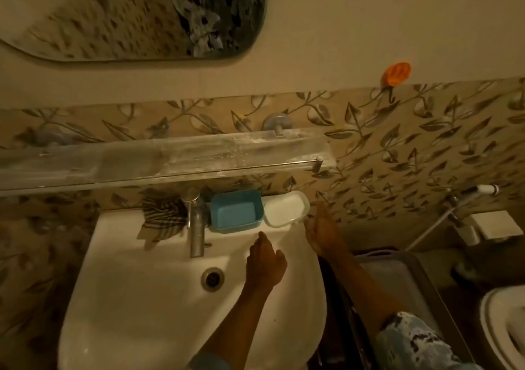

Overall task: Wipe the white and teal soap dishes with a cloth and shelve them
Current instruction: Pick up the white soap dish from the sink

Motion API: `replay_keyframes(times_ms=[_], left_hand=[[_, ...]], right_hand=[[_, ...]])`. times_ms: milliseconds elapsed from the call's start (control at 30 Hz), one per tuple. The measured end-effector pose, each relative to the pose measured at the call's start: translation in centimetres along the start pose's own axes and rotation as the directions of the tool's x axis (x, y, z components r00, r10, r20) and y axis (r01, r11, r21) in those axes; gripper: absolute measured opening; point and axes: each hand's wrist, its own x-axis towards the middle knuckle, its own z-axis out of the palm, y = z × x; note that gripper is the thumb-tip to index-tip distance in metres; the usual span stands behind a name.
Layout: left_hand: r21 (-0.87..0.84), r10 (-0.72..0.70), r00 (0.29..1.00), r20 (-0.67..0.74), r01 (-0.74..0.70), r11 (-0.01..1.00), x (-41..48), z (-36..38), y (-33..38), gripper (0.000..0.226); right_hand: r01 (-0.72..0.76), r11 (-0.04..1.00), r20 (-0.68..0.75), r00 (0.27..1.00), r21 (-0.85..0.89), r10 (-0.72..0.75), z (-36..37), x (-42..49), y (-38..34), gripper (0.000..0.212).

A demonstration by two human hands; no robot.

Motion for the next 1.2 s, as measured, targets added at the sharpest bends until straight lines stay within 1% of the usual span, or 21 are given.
replay_keyframes(times_ms=[67,133,233,333,367,400,467,500,533,567,633,667,733,767,800,833,867,900,1000,1100,1200], left_hand=[[-0.163,-0.058,0.998,-0.008,0.056,0.985,1.4,0.6,1.3,0.066],[-0.257,-0.09,0.996,-0.017,0.083,0.963,2.3,0.8,2.6,0.063],[-0.327,-0.109,0.994,-0.02,0.097,0.94,2.9,1.6,3.2,0.062],[-0.329,-0.106,0.994,-0.033,0.089,0.94,3.4,2.0,3.0,0.067],[-0.332,-0.105,0.994,-0.035,0.088,0.939,3.6,2.1,3.0,0.069],[-0.341,-0.102,0.994,-0.029,0.086,0.936,3.7,2.1,3.0,0.07],[-0.372,-0.114,0.993,-0.016,0.1,0.923,3.9,1.8,3.1,0.069],[-0.388,-0.116,0.993,-0.013,0.102,0.916,4.0,1.7,3.2,0.067],[-0.397,-0.111,0.994,-0.01,0.098,0.912,4.0,1.5,3.2,0.065],[-0.404,-0.104,0.995,-0.008,0.092,0.91,3.9,1.3,3.3,0.062],[-0.431,-0.091,0.996,0.004,0.084,0.898,3.4,1.0,3.4,0.054],[-0.448,-0.08,0.997,-0.006,0.069,0.891,3.0,0.8,3.4,0.049],[-0.445,-0.068,0.995,-0.077,0.026,0.895,2.3,0.4,3.3,0.033],[-0.43,-0.065,0.99,-0.122,0.006,0.903,2.0,0.2,3.3,0.027],[-0.432,-0.062,0.985,-0.16,-0.013,0.902,1.7,-0.1,3.1,0.023],[-0.457,-0.061,0.982,-0.178,-0.028,0.889,1.4,-0.3,2.9,0.02],[-0.498,-0.059,0.982,-0.182,-0.04,0.867,1.2,-0.6,2.6,0.018],[-0.541,-0.061,0.984,-0.168,-0.041,0.84,0.9,-0.9,2.3,0.018],[-0.614,-0.043,0.989,-0.141,-0.053,0.788,0.3,-1.8,0.6,0.02],[-0.599,-0.001,0.987,-0.163,-0.099,0.795,-0.2,-2.5,-1.0,0.021],[-0.611,0.009,0.988,-0.156,-0.103,0.785,-0.7,-3.2,-2.6,0.018]], right_hand=[[-0.094,0.994,-0.027,0.995,0.061,0.095,-0.1,1.7,0.3,0.063],[-0.138,0.987,-0.046,0.989,0.087,0.142,-0.2,3.0,0.2,0.062],[-0.156,0.978,-0.062,0.984,0.138,0.166,0.4,4.6,0.7,0.057],[-0.134,0.975,0.001,0.991,0.177,0.136,0.5,5.3,0.7,0.048],[-0.117,0.974,0.008,0.993,0.193,0.117,0.6,5.3,0.7,0.052],[-0.097,0.975,0.006,0.995,0.2,0.098,0.5,5.1,0.5,0.069],[-0.037,0.978,-0.021,0.999,0.204,0.042,0.6,5.1,0.9,0.115],[-0.008,0.978,-0.046,0.999,0.209,0.018,0.7,5.2,1.3,0.127],[-0.001,0.975,-0.066,0.998,0.221,0.016,0.7,5.1,1.3,0.13],[-0.005,0.969,-0.06,0.998,0.245,0.02,0.6,4.8,1.1,0.123],[-0.036,0.962,-0.072,0.996,0.27,0.057,0.7,4.1,0.8,0.088],[-0.043,0.955,-0.092,0.993,0.293,0.073,0.8,3.5,0.8,0.079],[-0.046,0.927,-0.125,0.987,0.371,0.099,1.1,2.1,1.1,0.09],[-0.043,0.918,-0.141,0.984,0.395,0.106,1.4,1.3,1.2,0.09],[-0.055,0.911,-0.151,0.98,0.409,0.127,1.7,0.6,1.2,0.076],[-0.074,0.907,-0.16,0.975,0.414,0.152,2.1,-0.1,1.2,0.053],[-0.099,0.897,-0.158,0.97,0.432,0.183,2.5,-0.5,1.4,0.036],[-0.121,0.882,-0.153,0.965,0.456,0.212,3.0,-1.1,1.6,0.029],[-0.2,0.824,-0.078,0.956,0.531,0.282,4.0,-3.1,1.3,0.033],[-0.257,0.746,0.019,0.95,0.615,0.312,5.0,-5.0,0.8,0.036],[-0.332,0.606,0.125,0.925,0.723,0.358,5.9,-6.2,0.0,0.04]])
